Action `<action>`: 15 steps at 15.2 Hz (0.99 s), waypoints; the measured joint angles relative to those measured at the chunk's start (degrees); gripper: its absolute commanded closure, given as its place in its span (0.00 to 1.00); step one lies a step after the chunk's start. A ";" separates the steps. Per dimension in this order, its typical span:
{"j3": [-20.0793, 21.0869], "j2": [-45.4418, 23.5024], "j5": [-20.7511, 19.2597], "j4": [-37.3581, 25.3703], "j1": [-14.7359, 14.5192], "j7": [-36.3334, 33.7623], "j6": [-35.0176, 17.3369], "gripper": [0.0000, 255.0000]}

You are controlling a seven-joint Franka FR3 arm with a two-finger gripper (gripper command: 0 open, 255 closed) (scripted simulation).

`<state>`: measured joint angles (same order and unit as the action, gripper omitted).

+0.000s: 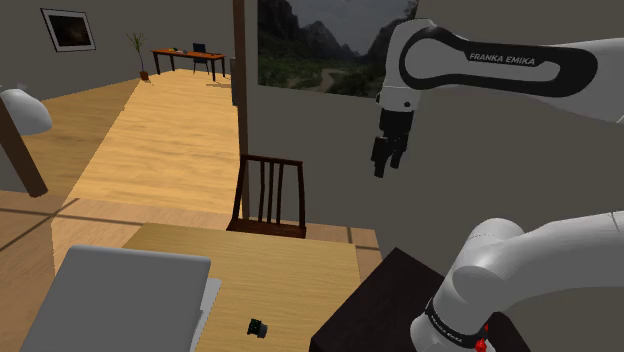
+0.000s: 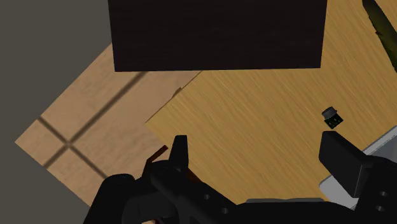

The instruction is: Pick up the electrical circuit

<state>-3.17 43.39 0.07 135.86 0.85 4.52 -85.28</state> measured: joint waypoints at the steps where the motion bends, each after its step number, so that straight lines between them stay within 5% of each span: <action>1: 0.00 0.00 0.00 0.00 0.00 0.00 0.00 0.00; 15: 13.03 -12.03 5.62 8.32 -4.94 -12.82 -18.79 0.00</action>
<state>9.86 31.36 5.69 144.18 -4.09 -8.29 -104.08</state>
